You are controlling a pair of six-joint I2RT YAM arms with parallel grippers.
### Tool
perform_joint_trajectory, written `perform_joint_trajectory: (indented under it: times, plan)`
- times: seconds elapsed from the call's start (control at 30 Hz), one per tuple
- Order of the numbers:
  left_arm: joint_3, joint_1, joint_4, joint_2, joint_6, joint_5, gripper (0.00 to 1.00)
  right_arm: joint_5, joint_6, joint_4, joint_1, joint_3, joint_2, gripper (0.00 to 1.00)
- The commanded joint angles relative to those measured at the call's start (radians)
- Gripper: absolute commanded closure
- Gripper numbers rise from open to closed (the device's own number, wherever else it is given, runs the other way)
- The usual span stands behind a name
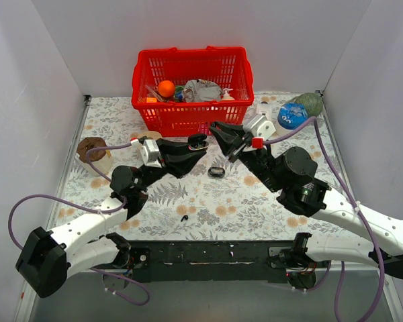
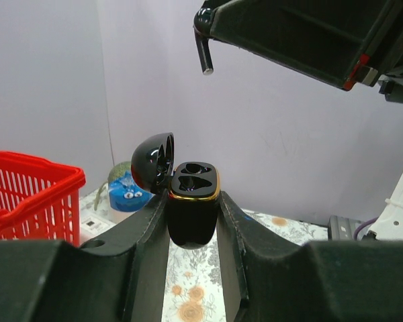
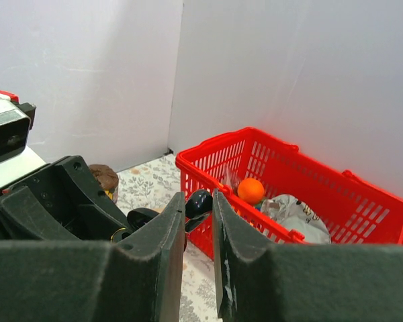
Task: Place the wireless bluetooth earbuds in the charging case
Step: Place the earbud in the charging case.
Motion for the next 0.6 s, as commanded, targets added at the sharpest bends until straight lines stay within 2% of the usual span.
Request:
perform_joint_trajectory:
  times: [0.0,0.2,0.57]
  plan:
    - [0.054,-0.003,0.113,0.024,0.016,0.009,1.0,-0.054,-0.053,0.117,0.003,-0.007,-0.018,0.99]
    - [0.074,-0.003,0.192,0.069,-0.011,0.01,1.0,-0.08,-0.067,0.088,0.005,-0.025,-0.041,0.99]
    - [0.129,-0.003,0.144,0.1,-0.042,0.018,1.0,-0.055,-0.081,0.026,0.003,0.004,-0.001,0.99]
